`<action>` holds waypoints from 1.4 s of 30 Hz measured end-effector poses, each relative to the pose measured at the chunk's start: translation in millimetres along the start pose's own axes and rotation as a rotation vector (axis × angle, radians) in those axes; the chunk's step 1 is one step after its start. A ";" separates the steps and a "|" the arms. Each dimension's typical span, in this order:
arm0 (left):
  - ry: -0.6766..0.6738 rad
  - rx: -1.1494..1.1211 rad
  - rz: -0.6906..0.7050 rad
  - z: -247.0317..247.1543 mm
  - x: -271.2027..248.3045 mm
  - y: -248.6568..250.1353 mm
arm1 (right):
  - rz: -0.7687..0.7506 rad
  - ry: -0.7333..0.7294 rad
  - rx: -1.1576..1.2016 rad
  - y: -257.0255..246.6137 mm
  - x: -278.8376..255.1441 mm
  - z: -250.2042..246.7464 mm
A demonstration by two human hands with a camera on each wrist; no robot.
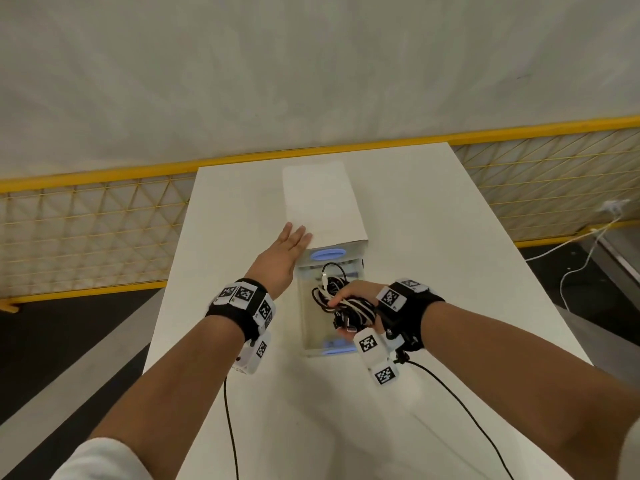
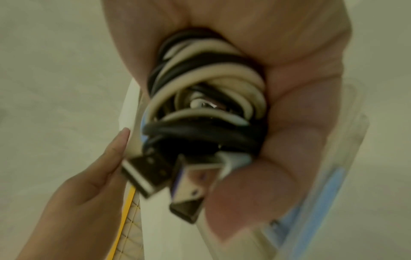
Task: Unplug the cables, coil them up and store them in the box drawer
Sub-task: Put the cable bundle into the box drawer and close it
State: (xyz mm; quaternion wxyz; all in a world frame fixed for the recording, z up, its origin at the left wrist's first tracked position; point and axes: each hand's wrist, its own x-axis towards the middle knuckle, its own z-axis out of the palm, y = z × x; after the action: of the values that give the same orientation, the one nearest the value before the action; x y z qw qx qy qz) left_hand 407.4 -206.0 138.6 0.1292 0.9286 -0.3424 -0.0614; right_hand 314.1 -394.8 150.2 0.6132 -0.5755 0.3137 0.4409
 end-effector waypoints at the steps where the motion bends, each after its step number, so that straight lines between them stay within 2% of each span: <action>1: 0.005 -0.006 0.001 -0.3 0.7 -0.4 | -0.008 0.007 -0.005 -2.9 -1.0 0.3; 5: 0.040 -0.029 0.014 0.7 -0.7 -3.1 | -0.032 0.047 0.049 -3.4 0.3 4.2; 8: 0.095 -0.045 0.077 4.9 -3.7 -3.1 | -0.045 0.098 0.121 2.9 5.8 10.4; 11: 0.096 -0.037 0.099 8.4 -3.1 -4.6 | -0.133 0.256 0.091 2.1 24.1 20.4; 13: 0.086 -0.033 0.108 9.5 -1.7 -8.7 | -0.200 0.418 0.037 1.2 34.4 28.1; 15: 0.093 -0.038 0.117 10.2 -1.7 -13.0 | -0.246 0.551 -0.102 1.5 38.5 31.2; 18: 0.118 -0.085 0.106 11.4 -3.4 -14.9 | -0.287 0.635 -0.300 -1.9 35.6 34.5; 21: 0.156 -0.111 0.085 11.4 -3.7 -13.6 | -0.255 0.762 -0.645 -3.7 36.0 32.8; 22: 0.167 -0.110 0.078 11.7 -3.5 -12.7 | -0.291 0.799 -0.750 -1.3 36.1 31.1; 23: 0.177 -0.109 0.071 12.0 -3.5 -11.7 | -0.367 0.821 -0.836 2.1 32.5 29.9; 25: 0.202 -0.116 0.062 13.1 -3.1 -9.8 | -0.625 0.839 -1.001 8.5 26.0 25.8; 27: 0.225 -0.123 0.061 14.4 -2.9 -8.7 | -0.781 0.779 -1.189 12.3 24.3 23.6; 29: 0.240 -0.125 0.063 15.4 -3.1 -8.1 | -0.742 0.674 -1.326 19.2 31.4 23.3; 33: 0.261 -0.131 0.076 16.3 -1.8 -10.8 | -0.533 0.548 -1.316 20.6 46.6 16.6; 38: 0.266 -0.138 0.085 17.5 -0.8 -11.2 | -0.313 0.497 -1.428 -12.7 54.7 19.8; 40: 0.274 -0.142 0.086 17.8 -1.0 -12.2 | -0.308 0.515 -1.420 -17.6 58.8 24.6; 42: 0.284 -0.148 0.074 18.9 -2.2 -12.0 | -0.375 0.612 -1.417 -12.5 60.1 28.9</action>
State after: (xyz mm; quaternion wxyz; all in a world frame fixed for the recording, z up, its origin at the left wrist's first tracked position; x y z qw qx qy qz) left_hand 409.3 -199.5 117.2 0.2466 0.9026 -0.3493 0.0503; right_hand 346.8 -355.0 106.0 0.0514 -0.9676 0.0107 0.2471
